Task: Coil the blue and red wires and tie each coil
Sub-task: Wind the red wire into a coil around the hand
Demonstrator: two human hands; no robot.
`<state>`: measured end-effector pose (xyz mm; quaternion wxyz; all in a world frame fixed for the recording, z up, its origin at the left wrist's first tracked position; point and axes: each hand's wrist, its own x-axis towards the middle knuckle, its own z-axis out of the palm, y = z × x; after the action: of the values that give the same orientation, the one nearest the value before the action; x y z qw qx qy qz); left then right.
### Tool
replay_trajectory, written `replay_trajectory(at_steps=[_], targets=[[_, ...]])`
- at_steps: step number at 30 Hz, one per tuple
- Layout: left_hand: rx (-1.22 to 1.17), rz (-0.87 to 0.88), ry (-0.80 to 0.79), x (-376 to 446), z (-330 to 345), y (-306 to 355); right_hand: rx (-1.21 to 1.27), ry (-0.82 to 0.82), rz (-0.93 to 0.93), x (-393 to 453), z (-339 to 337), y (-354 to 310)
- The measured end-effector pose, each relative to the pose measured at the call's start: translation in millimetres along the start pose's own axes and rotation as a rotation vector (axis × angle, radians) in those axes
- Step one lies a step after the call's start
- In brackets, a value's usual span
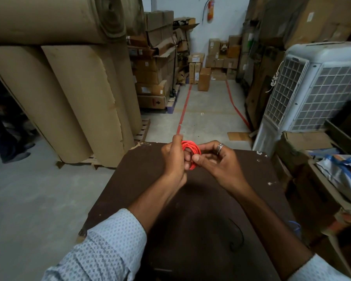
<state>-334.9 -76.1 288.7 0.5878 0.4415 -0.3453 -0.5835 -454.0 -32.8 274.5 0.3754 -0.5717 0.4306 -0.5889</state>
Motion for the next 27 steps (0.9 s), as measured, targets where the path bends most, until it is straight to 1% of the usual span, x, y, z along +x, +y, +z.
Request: replay_trajectory(at_steps=[6,9,12,15,19,22,24,27], targets=[[-0.095,-0.090,0.011,0.6,2.1,-8.8,-0.001,0.017,0.002,-6.0,-3.9,8.5],[-0.110,-0.118,-0.009,1.4,1.4,-12.9,-0.009,0.032,0.000,-7.2,-5.6,13.5],[-0.109,-0.131,-0.044,3.4,1.3,-17.9,-0.026,0.054,-0.016,-8.1,-7.4,15.7],[-0.102,-0.149,-0.113,8.0,3.4,-19.9,-0.037,0.064,-0.024,-10.8,-9.9,16.4],[-0.050,-0.180,-0.177,11.7,7.0,-19.5,-0.080,0.099,0.029,-13.9,-11.7,19.7],[-0.030,-0.177,-0.172,12.7,10.3,-22.0,-0.115,0.114,0.057,-17.4,-11.7,23.0],[-0.034,-0.168,-0.157,14.5,11.4,-24.8,-0.165,0.154,0.040,-17.8,-11.5,22.7],[-0.038,-0.166,-0.135,16.6,13.0,-30.0,-0.173,0.206,0.028,-15.2,-8.4,21.6]])
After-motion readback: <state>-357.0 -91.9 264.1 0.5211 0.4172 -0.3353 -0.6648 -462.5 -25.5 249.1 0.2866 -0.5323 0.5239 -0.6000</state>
